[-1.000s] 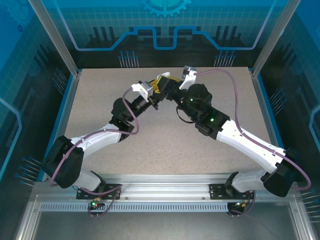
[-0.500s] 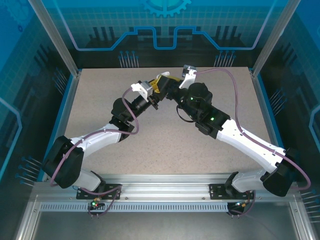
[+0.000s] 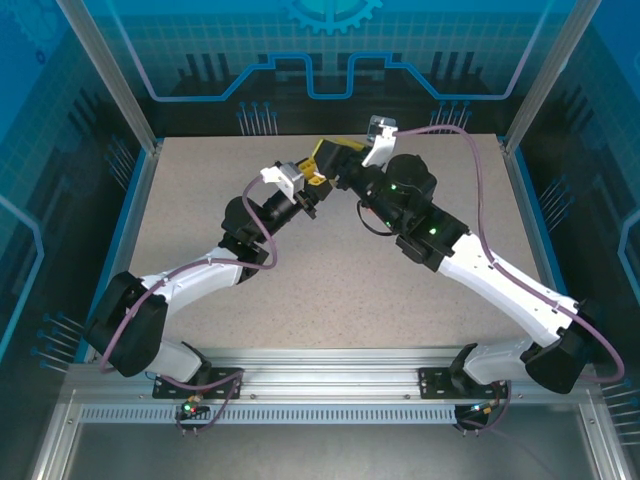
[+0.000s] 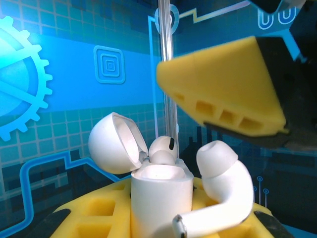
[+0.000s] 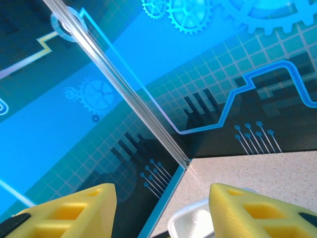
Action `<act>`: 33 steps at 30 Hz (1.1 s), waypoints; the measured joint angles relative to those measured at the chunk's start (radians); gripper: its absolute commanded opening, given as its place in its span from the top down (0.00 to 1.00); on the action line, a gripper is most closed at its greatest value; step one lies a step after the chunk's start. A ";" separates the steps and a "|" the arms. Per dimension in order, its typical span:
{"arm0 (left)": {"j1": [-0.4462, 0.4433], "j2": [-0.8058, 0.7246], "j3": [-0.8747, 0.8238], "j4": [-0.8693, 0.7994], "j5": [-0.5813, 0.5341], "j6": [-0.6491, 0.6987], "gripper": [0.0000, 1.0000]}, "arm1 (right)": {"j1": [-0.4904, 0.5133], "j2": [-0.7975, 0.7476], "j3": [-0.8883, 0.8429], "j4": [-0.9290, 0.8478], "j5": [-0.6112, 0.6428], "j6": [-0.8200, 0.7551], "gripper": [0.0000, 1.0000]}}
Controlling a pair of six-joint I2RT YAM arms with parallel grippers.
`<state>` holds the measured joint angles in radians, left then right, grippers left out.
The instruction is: Insert wireless bluetooth earbuds into charging case
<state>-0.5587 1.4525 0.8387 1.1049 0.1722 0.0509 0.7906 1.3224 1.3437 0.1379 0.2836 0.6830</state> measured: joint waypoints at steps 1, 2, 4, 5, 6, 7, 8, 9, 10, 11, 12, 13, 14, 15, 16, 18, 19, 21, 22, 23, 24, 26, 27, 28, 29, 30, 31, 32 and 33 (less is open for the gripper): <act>0.000 0.000 -0.002 0.000 0.000 0.000 1.00 | -0.001 0.000 0.007 0.000 -0.008 -0.004 0.46; 0.000 0.000 -0.004 0.000 0.000 0.000 1.00 | -0.001 -0.001 0.010 -0.001 -0.014 -0.007 0.46; 0.000 0.000 -0.007 0.000 0.000 0.000 1.00 | -0.002 -0.005 0.012 -0.011 -0.028 -0.011 0.46; 0.000 0.000 -0.009 0.000 0.000 0.000 1.00 | -0.005 -0.010 0.012 -0.021 -0.034 -0.012 0.46; 0.000 0.000 -0.010 0.000 0.000 0.000 1.00 | -0.007 -0.014 0.012 -0.033 -0.037 -0.013 0.46; 0.000 0.000 -0.011 0.000 0.000 0.000 1.00 | -0.011 -0.021 0.012 -0.049 -0.040 -0.015 0.47; 0.000 0.000 -0.014 0.000 0.000 0.000 1.00 | -0.015 -0.029 0.012 -0.067 -0.042 -0.017 0.47; 0.000 0.000 -0.017 0.001 0.000 0.000 1.00 | -0.019 -0.038 0.012 -0.085 -0.043 -0.020 0.48; 0.000 0.000 -0.019 0.000 0.000 0.000 1.00 | -0.023 -0.048 0.012 -0.106 -0.042 -0.023 0.48; 0.000 0.000 -0.024 0.000 0.000 0.000 1.00 | -0.026 -0.059 0.011 -0.125 -0.041 -0.024 0.49; 0.000 0.000 -0.028 0.000 0.000 0.000 1.00 | -0.028 -0.070 0.009 -0.140 -0.041 -0.026 0.50; 0.000 0.000 -0.033 0.000 0.000 0.000 1.00 | -0.031 -0.085 -0.001 -0.155 -0.039 -0.027 0.51; 0.000 0.000 -0.037 0.000 0.000 0.000 1.00 | -0.032 -0.101 -0.013 -0.167 -0.038 -0.030 0.51; 0.000 0.000 -0.040 0.000 0.000 0.000 1.00 | -0.032 -0.116 -0.027 -0.179 -0.037 -0.030 0.52; 0.000 0.000 -0.045 0.000 0.000 0.000 1.00 | -0.032 -0.130 -0.041 -0.192 -0.037 -0.031 0.54; 0.000 0.000 -0.051 0.000 0.000 0.000 1.00 | -0.032 -0.145 -0.062 -0.220 -0.039 -0.034 0.56; 0.000 0.000 -0.053 0.000 0.000 -0.001 1.00 | -0.033 -0.146 -0.069 -0.232 -0.042 -0.034 0.57; 0.000 0.000 -0.057 0.000 0.000 -0.004 1.00 | -0.033 -0.145 -0.081 -0.254 -0.053 -0.034 0.57; 0.000 0.000 -0.058 0.000 0.000 -0.006 1.00 | -0.033 -0.144 -0.088 -0.262 -0.058 -0.033 0.58; 0.000 0.000 -0.061 0.002 0.000 -0.008 1.00 | -0.032 -0.143 -0.094 -0.268 -0.063 -0.032 0.57; 0.000 0.000 -0.064 0.004 0.000 -0.011 1.00 | -0.033 -0.141 -0.100 -0.270 -0.066 -0.030 0.58; 0.000 0.001 -0.071 0.005 0.000 -0.019 1.00 | -0.032 -0.134 -0.111 -0.273 -0.078 -0.024 0.58; 0.000 0.002 -0.072 0.005 0.001 -0.019 1.00 | -0.033 -0.130 -0.115 -0.272 -0.083 -0.020 0.58; 0.000 0.003 -0.074 0.006 0.001 -0.021 1.00 | -0.032 -0.124 -0.119 -0.272 -0.087 -0.014 0.58; 0.000 0.005 -0.076 0.007 0.001 -0.023 1.00 | -0.032 -0.117 -0.121 -0.273 -0.092 -0.009 0.58; 0.000 0.007 -0.077 0.007 0.001 -0.023 1.00 | -0.033 -0.110 -0.121 -0.273 -0.095 -0.004 0.58; 0.000 0.008 -0.077 0.007 0.001 -0.024 1.00 | -0.033 -0.103 -0.121 -0.273 -0.101 -0.001 0.58; 0.000 0.009 -0.079 0.007 0.001 -0.025 1.00 | -0.033 -0.097 -0.121 -0.273 -0.106 0.003 0.59; 0.000 0.009 -0.080 0.008 0.001 -0.025 1.00 | -0.032 -0.093 -0.121 -0.272 -0.109 0.007 0.59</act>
<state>-0.5587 1.4616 0.7589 1.1126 0.1734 0.0261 0.7582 1.2297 1.2228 -0.1345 0.1745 0.6903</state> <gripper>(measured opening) 0.235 0.415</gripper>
